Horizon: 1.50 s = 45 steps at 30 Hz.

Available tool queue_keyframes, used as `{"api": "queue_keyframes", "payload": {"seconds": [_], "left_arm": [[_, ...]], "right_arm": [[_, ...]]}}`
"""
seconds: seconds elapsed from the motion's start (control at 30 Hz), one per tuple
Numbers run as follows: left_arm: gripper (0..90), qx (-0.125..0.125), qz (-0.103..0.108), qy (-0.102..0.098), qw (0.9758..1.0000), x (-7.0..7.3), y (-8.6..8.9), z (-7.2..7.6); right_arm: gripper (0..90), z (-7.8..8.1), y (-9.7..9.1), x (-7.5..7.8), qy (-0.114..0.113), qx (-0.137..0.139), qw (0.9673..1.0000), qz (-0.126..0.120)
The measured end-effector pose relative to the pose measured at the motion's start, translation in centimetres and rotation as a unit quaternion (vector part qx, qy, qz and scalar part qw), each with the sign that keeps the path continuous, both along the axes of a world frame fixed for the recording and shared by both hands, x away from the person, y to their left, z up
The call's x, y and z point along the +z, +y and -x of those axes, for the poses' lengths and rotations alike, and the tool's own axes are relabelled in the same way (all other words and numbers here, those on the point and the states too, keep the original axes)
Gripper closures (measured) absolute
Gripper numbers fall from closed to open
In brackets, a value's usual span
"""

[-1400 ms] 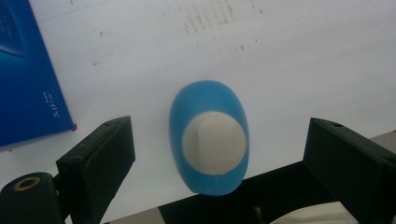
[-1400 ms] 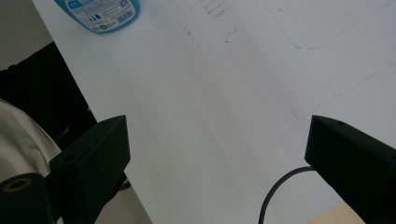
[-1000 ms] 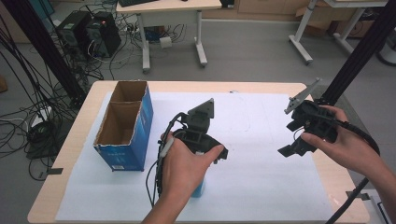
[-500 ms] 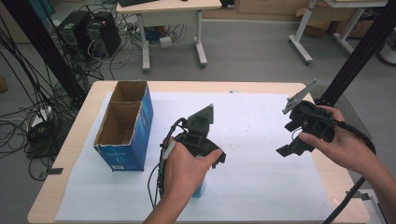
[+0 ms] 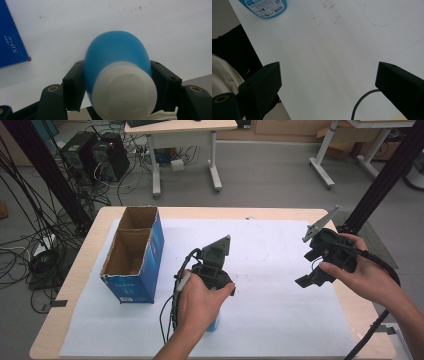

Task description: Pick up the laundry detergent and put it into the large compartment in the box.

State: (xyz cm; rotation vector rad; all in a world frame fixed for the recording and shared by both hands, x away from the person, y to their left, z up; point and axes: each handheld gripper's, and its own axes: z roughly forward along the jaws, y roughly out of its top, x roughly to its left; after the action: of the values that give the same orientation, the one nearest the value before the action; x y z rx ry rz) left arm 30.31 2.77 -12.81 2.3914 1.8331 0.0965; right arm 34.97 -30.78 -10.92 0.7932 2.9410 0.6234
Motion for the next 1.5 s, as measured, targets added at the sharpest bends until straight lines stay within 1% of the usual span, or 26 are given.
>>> {"api": "queue_keyframes", "payload": {"seconds": [0.17,0.27,0.3,0.5,0.53,0.6,0.7,0.73,0.77,0.8,0.83,0.93,1.03,1.13,1.27,1.37,1.4,1.43,1.47,1.5], "left_arm": [[36.6,-0.006,-0.001,0.000,1.0000,0.0,0.0,0.0],[36.7,-0.017,0.003,0.002,0.9999,0.1,0.3,-0.2],[37.0,-0.021,0.004,0.006,0.9998,0.1,0.4,-0.4],[37.3,-0.032,0.006,0.010,0.9994,0.2,0.7,-0.6],[37.3,-0.032,0.007,0.011,0.9994,0.2,0.8,-0.6],[37.3,-0.036,0.008,0.011,0.9993,0.2,0.9,-0.7],[37.4,-0.038,0.013,0.010,0.9992,0.4,1.4,-0.8],[37.3,-0.038,0.016,0.006,0.9991,0.9,1.6,-0.8],[37.3,-0.038,0.016,0.006,0.9991,0.9,1.6,-0.8],[37.4,-0.040,0.014,0.003,0.9991,1.5,1.8,-0.7],[37.4,-0.040,0.014,0.003,0.9991,1.5,1.8,-0.7],[37.4,-0.043,0.011,-0.004,0.9990,2.7,2.0,-0.7],[37.3,-0.043,0.012,-0.012,0.9989,3.9,2.3,-0.7],[37.4,-0.039,0.017,-0.018,0.9989,5.3,2.8,-0.9],[37.4,-0.039,0.019,-0.028,0.9987,7.7,3.3,-1.1],[37.4,-0.035,0.022,-0.033,0.9986,9.5,3.8,-1.4],[37.4,-0.029,0.025,-0.041,0.9984,10.9,4.2,-1.5],[37.4,-0.029,0.025,-0.041,0.9984,10.9,4.2,-1.5],[37.4,-0.024,0.026,-0.053,0.9980,12.2,4.5,-1.5],[37.4,-0.024,0.026,-0.053,0.9980,12.2,4.5,-1.5]], "right_arm": [[6.5,0.0,0.1,0.0,-0.001,-0.001,1.0000,-0.001],[6.5,0.0,0.1,-0.1,-0.001,-0.001,1.0000,-0.001],[6.5,-0.1,0.2,-0.1,0.002,-0.003,1.0000,0.000],[6.2,-0.3,-0.1,0.0,0.006,-0.009,0.9999,-0.006],[5.8,-0.2,0.0,0.1,0.001,-0.012,0.9999,-0.005],[5.8,-0.2,0.0,0.1,0.000,-0.013,0.9999,-0.003],[5.3,-0.3,0.1,0.1,0.001,-0.015,0.9999,-0.001],[5.2,-0.4,0.1,0.1,0.003,-0.014,0.9999,-0.002],[5.2,-0.4,0.1,0.1,0.003,-0.014,0.9999,-0.002],[5.3,-0.5,0.3,0.1,0.005,-0.015,0.9999,0.000],[5.3,-0.5,0.3,0.2,0.006,-0.015,0.9999,0.001],[5.4,-0.5,0.4,0.2,0.002,-0.014,0.9999,0.002],[5.6,-0.5,0.6,0.4,0.002,-0.015,0.9999,0.002],[6.2,-0.6,0.9,0.5,-0.001,-0.014,0.9999,0.004],[6.1,-0.7,1.2,0.7,0.002,-0.016,0.9999,0.005],[6.2,-0.8,1.4,0.8,0.001,-0.016,0.9998,0.006],[6.7,-0.9,1.5,0.9,0.000,-0.017,0.9998,0.007],[6.7,-0.9,1.5,0.9,0.000,-0.017,0.9998,0.007],[6.7,-0.9,1.6,1.0,-0.002,-0.019,0.9998,0.007],[6.7,-0.9,1.6,1.0,-0.002,-0.019,0.9998,0.007]]}}
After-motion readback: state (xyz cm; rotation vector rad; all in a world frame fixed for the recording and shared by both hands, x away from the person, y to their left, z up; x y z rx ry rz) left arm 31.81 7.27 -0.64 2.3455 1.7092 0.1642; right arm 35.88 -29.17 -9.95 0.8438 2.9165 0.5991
